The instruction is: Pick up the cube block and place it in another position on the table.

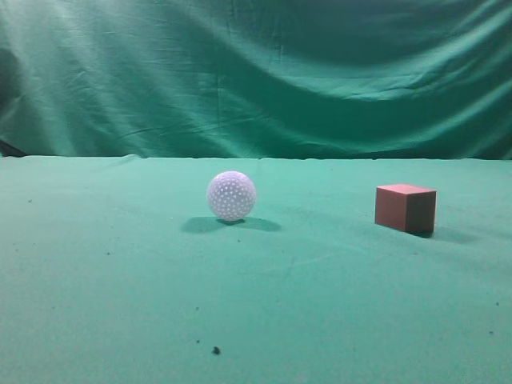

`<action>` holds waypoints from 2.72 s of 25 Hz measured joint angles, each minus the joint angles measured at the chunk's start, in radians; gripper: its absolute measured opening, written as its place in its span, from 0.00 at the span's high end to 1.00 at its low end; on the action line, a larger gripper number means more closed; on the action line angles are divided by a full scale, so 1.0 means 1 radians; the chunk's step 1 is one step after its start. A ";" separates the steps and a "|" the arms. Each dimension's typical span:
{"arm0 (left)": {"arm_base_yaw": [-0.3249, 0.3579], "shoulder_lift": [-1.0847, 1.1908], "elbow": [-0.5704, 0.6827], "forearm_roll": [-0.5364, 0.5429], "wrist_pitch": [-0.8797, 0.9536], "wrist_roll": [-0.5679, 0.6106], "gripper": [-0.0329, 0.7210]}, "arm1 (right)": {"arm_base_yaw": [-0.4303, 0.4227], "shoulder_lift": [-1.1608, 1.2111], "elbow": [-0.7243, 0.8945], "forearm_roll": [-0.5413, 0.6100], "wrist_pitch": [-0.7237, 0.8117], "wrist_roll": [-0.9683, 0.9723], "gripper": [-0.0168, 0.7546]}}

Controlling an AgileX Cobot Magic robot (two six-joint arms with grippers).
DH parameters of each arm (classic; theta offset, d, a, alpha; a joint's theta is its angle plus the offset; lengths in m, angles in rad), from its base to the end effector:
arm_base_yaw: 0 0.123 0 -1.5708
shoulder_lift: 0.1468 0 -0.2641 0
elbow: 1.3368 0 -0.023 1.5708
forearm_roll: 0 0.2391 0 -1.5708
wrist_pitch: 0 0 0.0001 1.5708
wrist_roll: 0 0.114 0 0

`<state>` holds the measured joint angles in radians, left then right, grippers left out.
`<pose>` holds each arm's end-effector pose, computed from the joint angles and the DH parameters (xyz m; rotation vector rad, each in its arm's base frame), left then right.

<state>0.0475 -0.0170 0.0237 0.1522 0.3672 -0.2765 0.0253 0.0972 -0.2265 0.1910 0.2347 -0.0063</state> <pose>0.0835 0.0102 0.1675 -0.2059 1.8417 -0.0099 0.0860 0.0072 0.2589 0.0879 1.5858 0.1950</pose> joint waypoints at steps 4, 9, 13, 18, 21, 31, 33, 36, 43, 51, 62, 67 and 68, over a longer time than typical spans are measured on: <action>0.000 0.000 0.000 0.000 0.000 0.000 0.61 | 0.000 0.159 -0.118 0.008 0.109 -0.007 0.98; 0.000 0.000 0.000 0.000 0.000 0.000 0.61 | 0.000 0.324 -0.187 0.014 0.199 -0.073 0.98; 0.000 0.000 0.000 0.000 0.000 0.000 0.61 | 0.027 0.529 -0.312 0.005 0.399 -0.183 0.98; 0.000 0.000 0.000 0.000 0.000 0.000 0.61 | 0.201 0.778 -0.422 -0.021 0.523 -0.208 0.98; 0.000 0.000 0.000 0.000 0.000 0.000 0.61 | 0.296 0.913 -0.484 -0.069 0.555 -0.212 0.98; 0.000 0.000 0.000 0.000 0.000 0.000 0.61 | 0.410 1.265 -0.641 -0.046 0.546 -0.228 0.35; 0.000 0.000 0.000 0.000 0.000 0.000 0.61 | 0.416 1.324 -0.668 -0.039 0.550 -0.228 0.22; 0.000 0.000 0.000 0.000 0.000 0.000 0.61 | 0.417 1.410 -0.704 -0.027 0.550 -0.230 0.19; 0.000 0.000 0.000 0.000 0.000 0.000 0.61 | 0.417 1.578 -0.764 -0.029 0.534 -0.238 0.25; 0.000 0.000 0.000 0.000 0.000 0.000 0.61 | 0.417 1.660 -0.777 -0.030 0.455 -0.240 0.33; 0.000 0.000 0.000 0.000 0.000 0.000 0.61 | 0.417 1.639 -0.950 -0.157 0.550 -0.147 0.70; 0.000 0.000 0.000 0.000 0.000 0.000 0.61 | 0.417 1.650 -1.073 -0.445 0.529 0.065 0.70; 0.000 0.000 0.000 0.000 0.000 0.000 0.61 | 0.417 1.668 -1.090 -0.489 0.526 0.091 0.70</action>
<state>0.0475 -0.0170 0.0237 0.1522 0.3672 -0.2765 0.4423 1.7656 -1.3161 -0.2983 0.7611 0.0850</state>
